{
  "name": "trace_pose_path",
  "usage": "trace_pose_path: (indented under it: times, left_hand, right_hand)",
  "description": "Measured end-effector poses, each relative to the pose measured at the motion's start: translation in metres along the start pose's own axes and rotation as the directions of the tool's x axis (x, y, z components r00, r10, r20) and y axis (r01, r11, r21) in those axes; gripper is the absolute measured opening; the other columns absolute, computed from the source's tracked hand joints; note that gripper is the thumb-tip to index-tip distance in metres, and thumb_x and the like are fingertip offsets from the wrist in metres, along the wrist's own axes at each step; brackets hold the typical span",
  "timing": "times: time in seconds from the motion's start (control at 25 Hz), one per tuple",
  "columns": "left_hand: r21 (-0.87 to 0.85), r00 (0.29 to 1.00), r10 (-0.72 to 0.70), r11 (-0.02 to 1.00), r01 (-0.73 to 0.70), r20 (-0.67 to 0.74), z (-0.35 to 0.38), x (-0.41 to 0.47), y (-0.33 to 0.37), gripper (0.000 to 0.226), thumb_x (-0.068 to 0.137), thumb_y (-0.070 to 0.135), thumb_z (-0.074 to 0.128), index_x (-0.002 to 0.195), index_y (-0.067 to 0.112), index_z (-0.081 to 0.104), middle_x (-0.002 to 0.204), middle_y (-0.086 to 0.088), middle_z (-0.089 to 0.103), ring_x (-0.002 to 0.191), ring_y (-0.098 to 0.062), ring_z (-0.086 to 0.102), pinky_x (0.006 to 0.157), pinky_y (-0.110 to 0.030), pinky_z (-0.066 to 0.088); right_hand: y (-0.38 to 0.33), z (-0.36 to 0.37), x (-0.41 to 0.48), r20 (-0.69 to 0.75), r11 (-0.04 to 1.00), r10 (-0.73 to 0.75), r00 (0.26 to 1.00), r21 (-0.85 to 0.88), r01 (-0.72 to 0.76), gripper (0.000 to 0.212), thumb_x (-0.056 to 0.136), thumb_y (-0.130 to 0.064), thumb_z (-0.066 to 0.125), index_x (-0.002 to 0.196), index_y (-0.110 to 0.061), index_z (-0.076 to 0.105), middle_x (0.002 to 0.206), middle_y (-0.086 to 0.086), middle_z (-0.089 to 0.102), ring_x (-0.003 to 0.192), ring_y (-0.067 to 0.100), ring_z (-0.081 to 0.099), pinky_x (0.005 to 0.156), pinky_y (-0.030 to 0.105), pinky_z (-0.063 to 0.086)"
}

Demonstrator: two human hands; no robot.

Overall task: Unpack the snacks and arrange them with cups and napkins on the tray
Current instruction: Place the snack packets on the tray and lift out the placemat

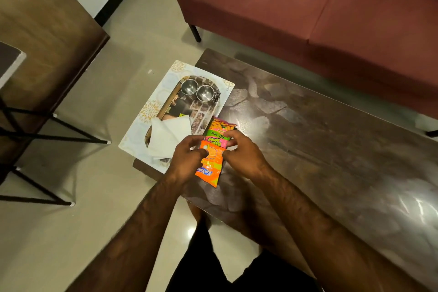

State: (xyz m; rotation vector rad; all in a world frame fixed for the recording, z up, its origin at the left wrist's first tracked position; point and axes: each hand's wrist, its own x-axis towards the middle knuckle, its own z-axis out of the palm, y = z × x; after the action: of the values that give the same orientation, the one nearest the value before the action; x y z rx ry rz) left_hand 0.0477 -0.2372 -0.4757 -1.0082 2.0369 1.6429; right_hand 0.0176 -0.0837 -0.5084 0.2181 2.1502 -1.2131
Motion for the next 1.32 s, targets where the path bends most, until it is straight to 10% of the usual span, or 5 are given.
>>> trace_pose_path:
  times: [0.4,0.72,0.92,1.08,1.32]
  left_hand:
    - [0.051,0.983,-0.169,0.985,0.166,0.071,-0.093,0.098,-0.025,0.037,0.092,-0.002,0.061,0.126,0.012,0.062,0.134,-0.011,0.057,0.121,-0.033,0.059,0.1,-0.054,0.054]
    - [0.386,0.973,-0.072,0.922,-0.019,0.219,-0.078,0.138,-0.052,0.035,0.091,0.004,0.062,0.123,0.017,0.06,0.128,-0.005,0.062,0.113,-0.021,0.059,0.106,-0.045,0.05]
    - [0.769,0.855,0.292,0.38,-0.514,0.428,-0.078,0.175,-0.058,0.052,0.086,0.008,0.064,0.136,0.021,0.055,0.143,-0.005,0.052,0.125,-0.028,0.052,0.1,-0.042,0.051]
    - [0.781,0.736,0.277,-0.111,-0.614,0.618,-0.071,0.214,-0.049,0.067,0.085,0.004,0.058,0.148,0.021,0.042,0.162,-0.009,0.031,0.143,-0.036,0.034,0.105,-0.05,0.041]
    - [0.742,0.695,0.261,-0.257,-0.619,0.67,-0.072,0.229,-0.045,0.057,0.087,0.004,0.054,0.141,0.019,0.043,0.146,-0.013,0.044,0.134,-0.036,0.041,0.099,-0.049,0.041]
  right_hand:
    - [-0.028,0.083,0.064,-0.061,0.98,0.197,0.979,0.055,-0.194,0.05,0.093,-0.004,0.066,0.136,-0.027,0.061,0.123,0.004,0.065,0.093,0.021,0.068,0.07,0.024,0.048]
    - [0.013,0.1,0.088,-0.173,0.924,0.38,0.909,0.02,-0.383,0.08,0.083,-0.013,0.08,0.155,-0.02,0.044,0.149,0.012,0.057,0.133,0.035,0.063,0.107,0.051,0.058]
    - [0.029,0.12,0.092,-0.209,0.864,0.495,0.843,0.019,-0.503,0.094,0.074,-0.028,0.088,0.151,-0.018,0.035,0.146,0.011,0.056,0.139,0.036,0.058,0.111,0.055,0.053]
    - [0.041,0.132,0.094,-0.227,0.843,0.532,0.816,0.056,-0.534,0.096,0.08,-0.022,0.083,0.158,-0.019,0.026,0.151,0.011,0.053,0.14,0.038,0.057,0.112,0.056,0.052]
    - [0.042,0.136,0.096,-0.278,0.819,0.574,0.771,0.175,-0.546,0.08,0.086,-0.015,0.076,0.153,-0.016,0.031,0.126,0.008,0.071,0.119,0.037,0.072,0.096,0.042,0.057]
